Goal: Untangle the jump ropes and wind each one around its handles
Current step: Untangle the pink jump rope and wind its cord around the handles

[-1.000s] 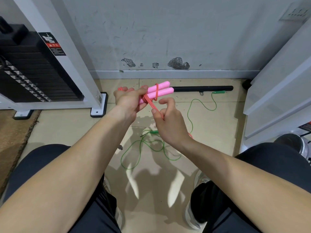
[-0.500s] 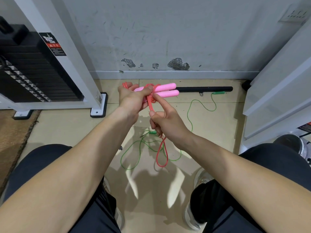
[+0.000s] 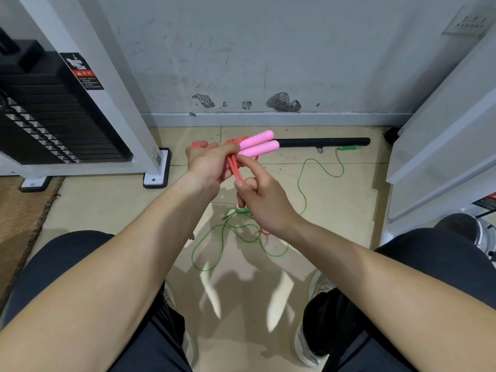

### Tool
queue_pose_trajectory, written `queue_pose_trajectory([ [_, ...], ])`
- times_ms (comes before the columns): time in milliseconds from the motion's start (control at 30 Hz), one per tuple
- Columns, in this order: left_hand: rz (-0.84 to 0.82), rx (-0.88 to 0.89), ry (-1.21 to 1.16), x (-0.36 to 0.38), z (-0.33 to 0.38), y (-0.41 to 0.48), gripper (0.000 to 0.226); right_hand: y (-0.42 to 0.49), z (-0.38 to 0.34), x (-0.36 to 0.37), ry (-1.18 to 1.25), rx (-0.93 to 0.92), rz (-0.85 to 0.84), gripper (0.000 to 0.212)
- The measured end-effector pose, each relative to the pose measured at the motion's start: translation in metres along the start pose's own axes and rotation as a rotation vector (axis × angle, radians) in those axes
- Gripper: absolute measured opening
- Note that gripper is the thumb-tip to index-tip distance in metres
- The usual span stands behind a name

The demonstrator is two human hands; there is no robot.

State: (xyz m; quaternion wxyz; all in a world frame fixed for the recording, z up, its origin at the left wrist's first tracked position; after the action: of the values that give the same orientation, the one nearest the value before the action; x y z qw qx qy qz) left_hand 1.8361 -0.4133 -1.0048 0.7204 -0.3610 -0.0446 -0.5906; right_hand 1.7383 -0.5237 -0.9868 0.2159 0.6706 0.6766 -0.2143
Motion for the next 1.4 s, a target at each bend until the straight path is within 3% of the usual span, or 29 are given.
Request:
queue_pose_trajectory([
  [100,0.03,-0.004,-0.003,0.0,0.008,0.002,0.065,-0.001,0.003,-0.006,-0.12,0.027,0.131,0.012],
  [167,0.029,-0.021,-0.007,-0.001,0.012,0.002,0.083,0.002,0.005,-0.012,-0.249,0.037,0.152,0.011],
  [233,0.022,-0.016,0.006,-0.003,0.017,0.002,0.082,0.003,0.004,-0.016,-0.356,-0.009,0.154,0.015],
  [367,0.039,-0.005,0.051,-0.005,0.027,-0.001,0.063,0.004,0.001,-0.016,-0.381,-0.105,0.092,0.028],
  [467,0.032,-0.039,0.04,-0.007,0.033,-0.003,0.047,0.015,0.016,-0.027,-0.296,-0.003,0.046,0.018],
  [567,-0.003,-0.098,0.069,-0.005,0.037,-0.004,0.021,0.021,0.032,-0.037,-0.305,0.085,-0.101,0.036],
  [667,-0.051,-0.133,0.122,-0.004,0.039,-0.008,0.011,0.024,0.042,-0.044,-0.417,0.094,-0.148,0.039],
  [867,-0.231,-0.181,0.256,0.002,0.035,-0.014,0.018,0.033,0.054,-0.061,-0.611,0.091,-0.099,0.022],
  [1000,-0.362,-0.116,0.396,0.007,0.034,-0.017,0.052,0.036,0.066,-0.077,-0.744,0.215,-0.074,0.04],
  [1100,-0.465,-0.041,0.592,0.011,0.03,-0.023,0.072,0.04,0.069,-0.08,-0.67,0.254,-0.054,0.047],
  [1267,-0.67,0.183,0.967,0.019,0.016,-0.031,0.082,0.039,0.059,-0.071,-0.291,0.266,-0.126,0.032],
  [1400,-0.634,0.359,1.181,0.021,0.003,-0.026,0.082,0.033,0.043,-0.062,0.01,0.344,-0.202,0.026],
])
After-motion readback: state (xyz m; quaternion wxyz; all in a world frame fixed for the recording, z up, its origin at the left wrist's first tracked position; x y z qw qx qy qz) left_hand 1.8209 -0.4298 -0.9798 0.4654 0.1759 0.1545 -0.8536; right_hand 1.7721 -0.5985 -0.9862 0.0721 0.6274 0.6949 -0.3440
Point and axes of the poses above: each hand's wrist, its own y-axis towards the middle knuckle, its own x-axis out of the palm, z = x × y, the point moved 5 cm from there along y, towards the middle knuckle, and after that the axes turned 13 degrees about -y, right-handed, at the moved point
